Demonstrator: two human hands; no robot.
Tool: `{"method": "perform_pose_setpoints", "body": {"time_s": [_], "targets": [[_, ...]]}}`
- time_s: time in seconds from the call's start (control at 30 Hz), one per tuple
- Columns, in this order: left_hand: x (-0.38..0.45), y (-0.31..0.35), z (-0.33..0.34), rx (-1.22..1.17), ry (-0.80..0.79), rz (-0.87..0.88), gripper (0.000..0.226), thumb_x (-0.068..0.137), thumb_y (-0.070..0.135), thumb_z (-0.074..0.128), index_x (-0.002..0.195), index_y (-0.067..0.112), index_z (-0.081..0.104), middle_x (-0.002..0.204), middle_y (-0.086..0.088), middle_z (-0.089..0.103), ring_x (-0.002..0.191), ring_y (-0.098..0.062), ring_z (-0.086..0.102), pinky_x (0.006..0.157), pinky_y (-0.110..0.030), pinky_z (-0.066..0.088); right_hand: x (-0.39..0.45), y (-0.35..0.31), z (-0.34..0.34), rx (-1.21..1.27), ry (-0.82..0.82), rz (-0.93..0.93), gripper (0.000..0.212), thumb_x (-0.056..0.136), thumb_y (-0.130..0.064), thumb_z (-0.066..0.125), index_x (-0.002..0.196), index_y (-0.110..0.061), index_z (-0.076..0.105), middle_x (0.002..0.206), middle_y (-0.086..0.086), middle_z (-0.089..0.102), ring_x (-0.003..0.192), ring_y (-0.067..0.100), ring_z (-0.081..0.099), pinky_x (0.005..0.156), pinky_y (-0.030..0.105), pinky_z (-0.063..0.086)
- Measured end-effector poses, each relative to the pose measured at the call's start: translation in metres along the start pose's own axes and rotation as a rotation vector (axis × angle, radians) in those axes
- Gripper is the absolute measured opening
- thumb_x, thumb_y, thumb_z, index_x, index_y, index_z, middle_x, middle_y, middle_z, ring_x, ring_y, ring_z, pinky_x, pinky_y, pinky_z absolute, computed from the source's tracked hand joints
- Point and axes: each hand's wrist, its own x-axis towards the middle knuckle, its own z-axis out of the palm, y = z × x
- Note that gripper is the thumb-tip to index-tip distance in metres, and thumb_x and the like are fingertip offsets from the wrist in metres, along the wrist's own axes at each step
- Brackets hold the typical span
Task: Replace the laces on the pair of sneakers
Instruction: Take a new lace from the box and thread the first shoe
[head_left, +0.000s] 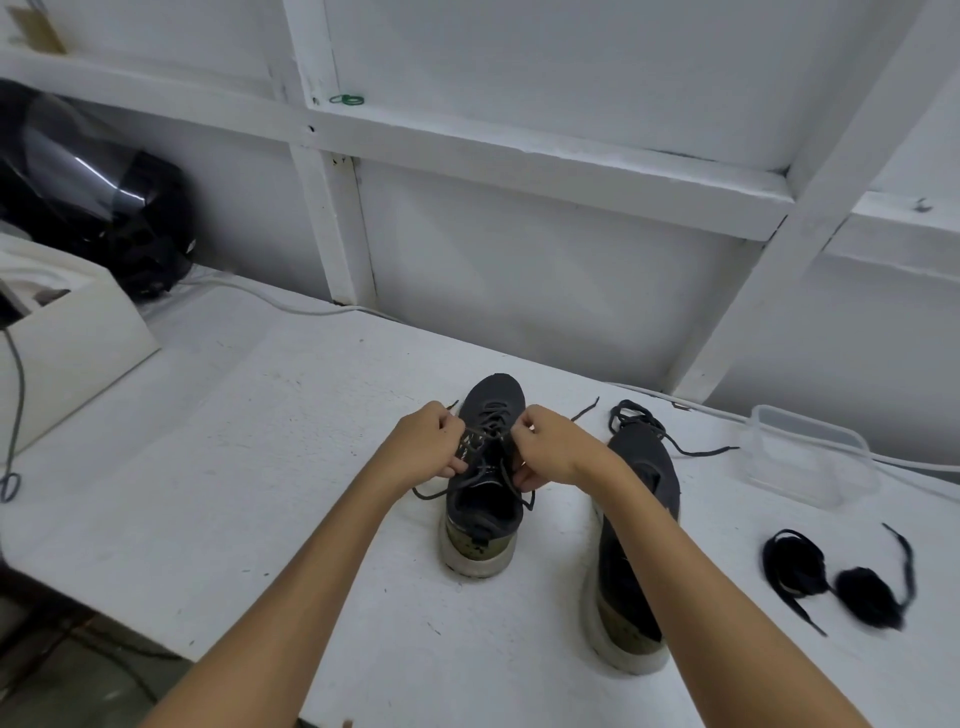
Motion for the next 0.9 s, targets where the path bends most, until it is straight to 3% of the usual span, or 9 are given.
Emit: {"method": "perform_pose_setpoints", "body": {"time_s": [0.1, 0.17, 0.23, 0.33, 0.5, 0.57, 0.63, 0.73, 0.9], "targets": [[0.002, -0.002, -0.001, -0.037, -0.015, 0.001, 0.02, 0.105, 0.027, 0.04, 0.104, 0.015, 0.056, 0.093, -0.004, 0.069, 0.072, -0.007, 0.073, 0.066, -0.023, 0.058, -0.001, 0.002, -0.001, 0.05, -0.009, 0.005, 0.026, 0.106, -0.018, 0.037, 0.1, -0.001, 0.055, 0.083, 0.014, 0.072, 0.078, 0.028, 0.076, 0.071, 0.034, 0.064], [0.004, -0.001, -0.002, -0.038, -0.038, 0.03, 0.015, 0.102, 0.029, 0.049, 0.106, 0.019, 0.06, 0.098, -0.001, 0.066, 0.075, -0.01, 0.074, 0.071, -0.028, 0.061, 0.002, 0.002, -0.002, 0.044, -0.013, -0.002, 0.024, 0.105, -0.029, 0.046, 0.107, -0.007, 0.057, 0.084, 0.011, 0.072, 0.074, 0.025, 0.076, 0.069, 0.034, 0.064], [0.007, 0.001, -0.004, 0.008, -0.074, 0.074, 0.016, 0.099, 0.031, 0.057, 0.11, 0.022, 0.064, 0.1, 0.0, 0.065, 0.074, -0.011, 0.074, 0.067, -0.025, 0.059, 0.005, 0.003, -0.003, -0.006, -0.026, -0.034, 0.018, 0.104, -0.03, 0.052, 0.105, -0.013, 0.058, 0.086, 0.009, 0.071, 0.071, 0.022, 0.076, 0.067, 0.033, 0.063], [0.008, 0.002, -0.004, 0.06, -0.096, 0.102, 0.013, 0.101, 0.026, 0.053, 0.101, 0.02, 0.065, 0.097, -0.001, 0.067, 0.072, -0.01, 0.073, 0.069, -0.025, 0.06, 0.007, 0.002, -0.002, -0.031, -0.034, -0.044, 0.013, 0.107, -0.023, 0.046, 0.103, -0.015, 0.056, 0.087, 0.009, 0.072, 0.07, 0.02, 0.076, 0.07, 0.035, 0.064], [0.008, 0.0, -0.003, -0.046, -0.016, -0.032, 0.024, 0.104, 0.024, 0.036, 0.097, 0.011, 0.055, 0.097, -0.008, 0.068, 0.069, -0.013, 0.075, 0.07, -0.029, 0.062, 0.001, 0.003, -0.001, 0.115, 0.013, 0.017, 0.033, 0.104, -0.014, 0.029, 0.1, 0.002, 0.057, 0.096, 0.019, 0.07, 0.073, 0.026, 0.077, 0.075, 0.042, 0.064], [0.007, 0.001, -0.005, -0.046, -0.04, -0.032, 0.023, 0.104, 0.025, 0.038, 0.098, 0.012, 0.056, 0.098, -0.008, 0.069, 0.071, -0.013, 0.075, 0.073, -0.031, 0.063, -0.003, 0.004, -0.003, 0.139, 0.009, 0.022, 0.029, 0.104, -0.016, 0.03, 0.095, -0.001, 0.053, 0.103, 0.021, 0.068, 0.074, 0.025, 0.077, 0.078, 0.043, 0.064], [0.007, 0.004, -0.008, -0.048, -0.077, 0.001, 0.02, 0.102, 0.028, 0.044, 0.101, 0.015, 0.059, 0.099, -0.007, 0.07, 0.072, -0.014, 0.075, 0.071, -0.032, 0.062, -0.004, 0.004, -0.004, 0.141, 0.006, 0.023, 0.026, 0.105, -0.023, 0.038, 0.102, -0.002, 0.053, 0.106, 0.017, 0.069, 0.074, 0.022, 0.077, 0.076, 0.041, 0.064], [0.009, 0.009, -0.01, 0.048, -0.129, 0.094, 0.015, 0.099, 0.034, 0.056, 0.106, 0.023, 0.064, 0.099, 0.001, 0.069, 0.069, -0.01, 0.074, 0.063, -0.025, 0.055, -0.003, 0.003, -0.004, 0.068, -0.005, -0.026, 0.024, 0.105, -0.034, 0.051, 0.104, -0.011, 0.059, 0.098, 0.009, 0.071, 0.073, 0.019, 0.077, 0.069, 0.033, 0.064], [0.01, 0.003, -0.004, 0.071, -0.114, 0.109, 0.015, 0.102, 0.025, 0.051, 0.094, 0.019, 0.062, 0.09, -0.002, 0.069, 0.072, -0.014, 0.074, 0.066, -0.025, 0.059, -0.001, 0.006, 0.0, 0.102, 0.042, 0.008, 0.026, 0.109, -0.028, 0.038, 0.107, -0.008, 0.054, 0.099, 0.012, 0.071, 0.072, 0.022, 0.077, 0.075, 0.04, 0.064]]}}
